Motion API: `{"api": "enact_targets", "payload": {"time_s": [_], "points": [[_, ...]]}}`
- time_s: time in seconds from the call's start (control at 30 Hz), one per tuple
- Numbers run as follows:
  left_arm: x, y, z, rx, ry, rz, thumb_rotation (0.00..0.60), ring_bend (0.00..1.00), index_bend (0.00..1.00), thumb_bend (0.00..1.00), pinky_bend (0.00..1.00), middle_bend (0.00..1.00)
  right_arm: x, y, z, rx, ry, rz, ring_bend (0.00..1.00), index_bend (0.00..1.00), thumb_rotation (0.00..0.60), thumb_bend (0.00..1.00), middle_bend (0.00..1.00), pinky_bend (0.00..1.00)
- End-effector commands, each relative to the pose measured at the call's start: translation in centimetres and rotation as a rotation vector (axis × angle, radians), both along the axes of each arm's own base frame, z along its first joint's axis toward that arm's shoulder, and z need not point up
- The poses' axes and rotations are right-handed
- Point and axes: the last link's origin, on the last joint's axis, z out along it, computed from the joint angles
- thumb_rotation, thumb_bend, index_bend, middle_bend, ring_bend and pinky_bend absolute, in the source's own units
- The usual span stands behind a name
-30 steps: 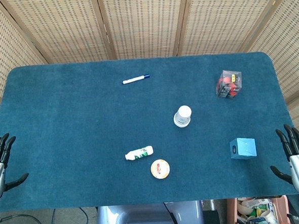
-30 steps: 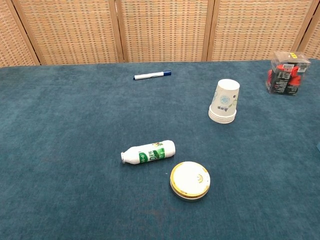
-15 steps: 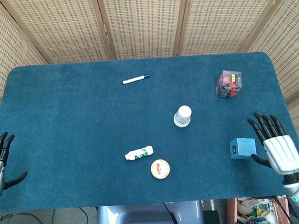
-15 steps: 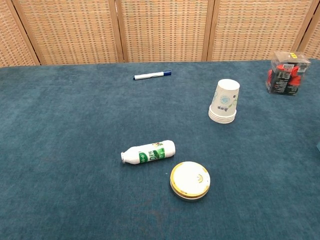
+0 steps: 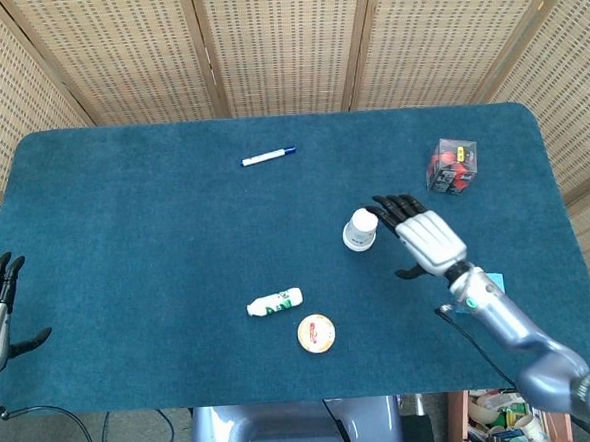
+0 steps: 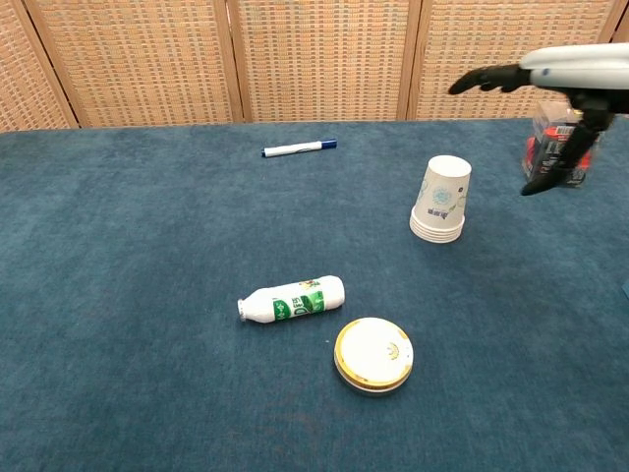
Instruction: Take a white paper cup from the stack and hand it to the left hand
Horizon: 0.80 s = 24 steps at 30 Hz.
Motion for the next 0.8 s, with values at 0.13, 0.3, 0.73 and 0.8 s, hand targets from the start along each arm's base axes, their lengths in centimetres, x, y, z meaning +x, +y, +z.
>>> {"api": "enact_targets", "payload": {"time_s": [0.13,0.3,0.73,0.8], "points": [[-0.3,0.3,-0.1,-0.006,0.004,0.018,0.600,0.00,0.00,0.04,0.00,0.00,1.8,-4.8,-4.1,0.023,0.060,-0.054,0.02,0.07,0.600,0.05,0.12,0.14],[-0.5,0.5,-0.3,-0.015,0.006,0.033,0.600,0.00,0.00,0.04,0.00,0.00,1.5,-6.7,-5.9,0.028,0.053,-0.142,0.07,0.11,0.600,0.10,0.17,0.19],[-0.8,1.0,-0.7,-0.045,0.007,0.059,0.600,0.00,0.00,0.04,0.00,0.00,-0.1,-7.7,-7.4,0.041,0.048,-0.258,0.18,0.19,0.600,0.13,0.29,0.30],[-0.8,1.1,-0.7,-0.049,0.009,0.063,0.600,0.00,0.00,0.04,0.00,0.00,-0.1,-7.9,-7.6,0.034,0.034,-0.263,0.23,0.22,0.600,0.15,0.33,0.32]]}}
